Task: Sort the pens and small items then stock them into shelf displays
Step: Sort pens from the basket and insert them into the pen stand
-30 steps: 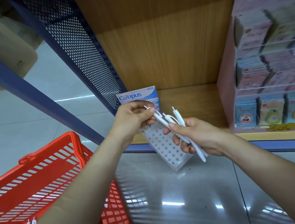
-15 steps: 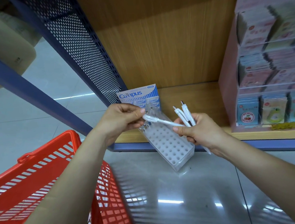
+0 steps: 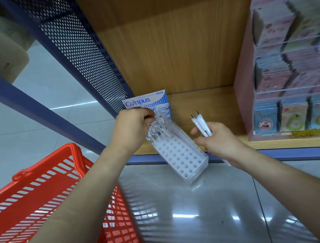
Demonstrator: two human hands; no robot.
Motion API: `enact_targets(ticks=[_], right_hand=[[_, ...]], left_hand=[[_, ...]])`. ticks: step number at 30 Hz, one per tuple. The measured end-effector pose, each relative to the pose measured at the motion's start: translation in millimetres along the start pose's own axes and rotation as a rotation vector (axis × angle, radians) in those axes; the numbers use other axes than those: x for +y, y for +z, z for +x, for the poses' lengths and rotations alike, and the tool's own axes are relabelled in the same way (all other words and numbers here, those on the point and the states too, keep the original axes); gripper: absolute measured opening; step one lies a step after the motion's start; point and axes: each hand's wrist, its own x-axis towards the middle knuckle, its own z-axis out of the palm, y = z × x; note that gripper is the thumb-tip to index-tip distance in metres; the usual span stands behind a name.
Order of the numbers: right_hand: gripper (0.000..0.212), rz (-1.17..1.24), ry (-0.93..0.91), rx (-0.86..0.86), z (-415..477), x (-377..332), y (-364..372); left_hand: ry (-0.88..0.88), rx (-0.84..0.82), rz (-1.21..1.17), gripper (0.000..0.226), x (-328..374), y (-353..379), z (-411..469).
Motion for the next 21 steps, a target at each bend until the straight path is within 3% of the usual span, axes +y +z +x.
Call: enact_targets(ticks=[17, 21], right_hand=[[0.024, 0.149, 0.141, -0.096, 2.1, -1.4, 1.8], [0.019, 0.055, 0.081, -0.084, 1.7, 2.7, 0.9]], left_hand=[[0.115, -0.046, 0.073, 0.012, 2.0, 16.1, 0.6], [0.046, -0.056, 0.002, 0.014, 5.9, 23.6, -0.9]])
